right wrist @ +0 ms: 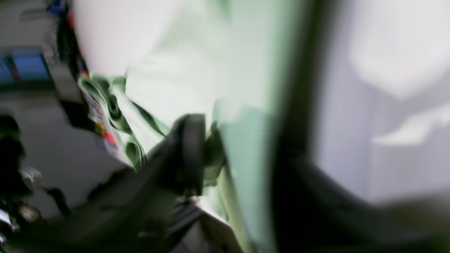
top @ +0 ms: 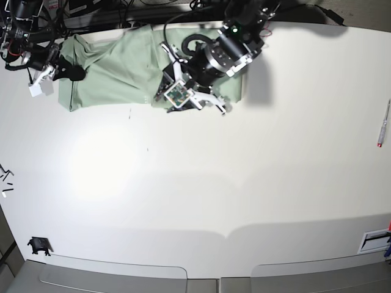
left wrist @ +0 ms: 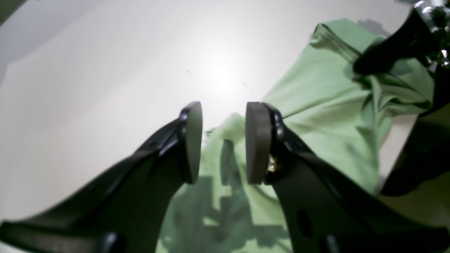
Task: Fold the T-shirt properly
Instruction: 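Release the hem and raise the left gripper away from the shirt, then lift the collar end with the right gripper and fold it over the bundle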
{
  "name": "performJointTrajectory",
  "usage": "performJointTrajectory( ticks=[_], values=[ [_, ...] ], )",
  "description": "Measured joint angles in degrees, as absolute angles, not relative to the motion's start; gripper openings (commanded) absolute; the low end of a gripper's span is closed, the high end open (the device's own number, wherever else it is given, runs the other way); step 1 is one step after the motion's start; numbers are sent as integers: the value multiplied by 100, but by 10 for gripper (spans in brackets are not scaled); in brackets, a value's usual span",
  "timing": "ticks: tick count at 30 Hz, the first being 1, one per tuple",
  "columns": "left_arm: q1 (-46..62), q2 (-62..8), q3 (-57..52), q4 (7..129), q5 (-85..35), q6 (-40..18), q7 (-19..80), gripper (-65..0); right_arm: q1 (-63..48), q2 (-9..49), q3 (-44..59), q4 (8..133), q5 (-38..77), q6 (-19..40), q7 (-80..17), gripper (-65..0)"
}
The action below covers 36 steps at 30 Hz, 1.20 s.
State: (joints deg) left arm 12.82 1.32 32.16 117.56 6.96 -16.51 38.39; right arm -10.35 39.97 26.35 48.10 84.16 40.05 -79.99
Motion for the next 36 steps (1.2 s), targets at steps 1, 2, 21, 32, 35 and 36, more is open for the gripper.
performJointTrajectory(
  ticks=[1,2,21,32,35,36],
  values=[
    [1282,64,3216,11830,696,-1557,3955,-458,-1035,3999,2635,4810,8399,4005,-7981,-650],
    [1280,-27,3216,11878,703,-1476,4027,-458,-1037,3999,2635,4810,8403,4003,-7977,-650],
    [2488,-1144,1247,12298,1168,-141,4331,-650,-718,3981,2628,6471,8300,3966,-8064,-650],
    [3282,-1131,-454,12302,338,-279,3900,-650,-847,2976,2523,9539,8274,3964,-8106,-650],
    [3354,-1111,-668,12302,244,-298,3903,-650,-1074,2571,2163,10342,8326,3966,-8093,-650],
    [3374,-1118,-720,12302,231,-301,3900,-650,-1170,2434,1975,10514,8324,3966,-8093,-650]
  ],
)
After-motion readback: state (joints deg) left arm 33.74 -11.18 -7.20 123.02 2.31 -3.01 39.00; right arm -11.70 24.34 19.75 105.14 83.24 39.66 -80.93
